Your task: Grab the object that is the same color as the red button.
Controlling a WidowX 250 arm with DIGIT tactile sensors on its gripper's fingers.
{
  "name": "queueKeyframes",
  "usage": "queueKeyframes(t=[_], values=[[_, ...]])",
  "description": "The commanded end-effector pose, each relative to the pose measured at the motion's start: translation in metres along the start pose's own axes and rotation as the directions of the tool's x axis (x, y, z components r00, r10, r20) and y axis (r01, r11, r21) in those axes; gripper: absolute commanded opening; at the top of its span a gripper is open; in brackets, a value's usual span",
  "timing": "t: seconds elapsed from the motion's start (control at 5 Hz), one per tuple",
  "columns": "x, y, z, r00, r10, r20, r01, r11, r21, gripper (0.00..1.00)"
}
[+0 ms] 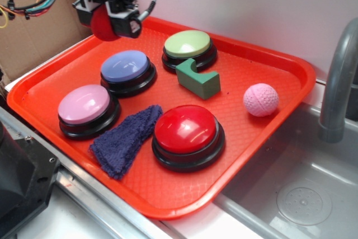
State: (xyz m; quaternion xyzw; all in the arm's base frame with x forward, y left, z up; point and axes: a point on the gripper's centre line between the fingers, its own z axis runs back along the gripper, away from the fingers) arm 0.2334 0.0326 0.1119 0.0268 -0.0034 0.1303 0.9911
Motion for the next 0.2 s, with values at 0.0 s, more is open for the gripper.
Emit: queueKeyframes(t=[0.0], values=[[0.0054, 0.0209, 0.0289, 0.991, 0.107, 0.082, -0.105, 0.994, -0.033, 0.07]])
